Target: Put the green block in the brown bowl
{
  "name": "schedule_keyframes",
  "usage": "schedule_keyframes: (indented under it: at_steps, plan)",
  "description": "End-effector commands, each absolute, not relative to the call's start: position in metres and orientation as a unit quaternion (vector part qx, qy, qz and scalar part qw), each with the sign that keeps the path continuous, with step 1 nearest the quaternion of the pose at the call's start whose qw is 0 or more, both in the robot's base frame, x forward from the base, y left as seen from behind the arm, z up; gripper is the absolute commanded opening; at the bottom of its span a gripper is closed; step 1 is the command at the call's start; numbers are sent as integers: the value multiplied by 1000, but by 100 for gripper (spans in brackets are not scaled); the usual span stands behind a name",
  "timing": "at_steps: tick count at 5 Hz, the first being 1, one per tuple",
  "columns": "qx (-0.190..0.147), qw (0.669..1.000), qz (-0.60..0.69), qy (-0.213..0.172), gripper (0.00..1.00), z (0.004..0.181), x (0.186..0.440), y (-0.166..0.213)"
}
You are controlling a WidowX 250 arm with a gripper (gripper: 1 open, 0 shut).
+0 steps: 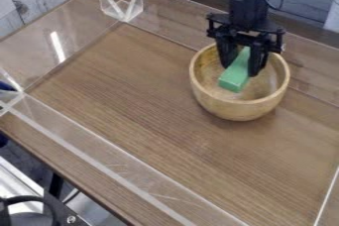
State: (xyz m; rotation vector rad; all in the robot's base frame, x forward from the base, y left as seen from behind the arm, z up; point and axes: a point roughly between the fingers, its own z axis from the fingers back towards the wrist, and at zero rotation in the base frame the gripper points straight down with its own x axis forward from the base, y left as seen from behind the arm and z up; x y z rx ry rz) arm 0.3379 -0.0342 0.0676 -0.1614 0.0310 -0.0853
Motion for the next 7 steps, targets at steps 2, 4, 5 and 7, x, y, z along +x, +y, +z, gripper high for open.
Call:
schedule_keyframes:
  at_steps: [2, 4, 5, 7]
  plan:
    - [-79, 995, -54, -13, 0, 80, 350, -41]
    - [-80, 995, -55, -11, 100, 82, 350, -43]
    - [-80, 995, -56, -21, 100, 93, 350, -44]
    - [-80, 995, -57, -29, 100, 100, 352, -45]
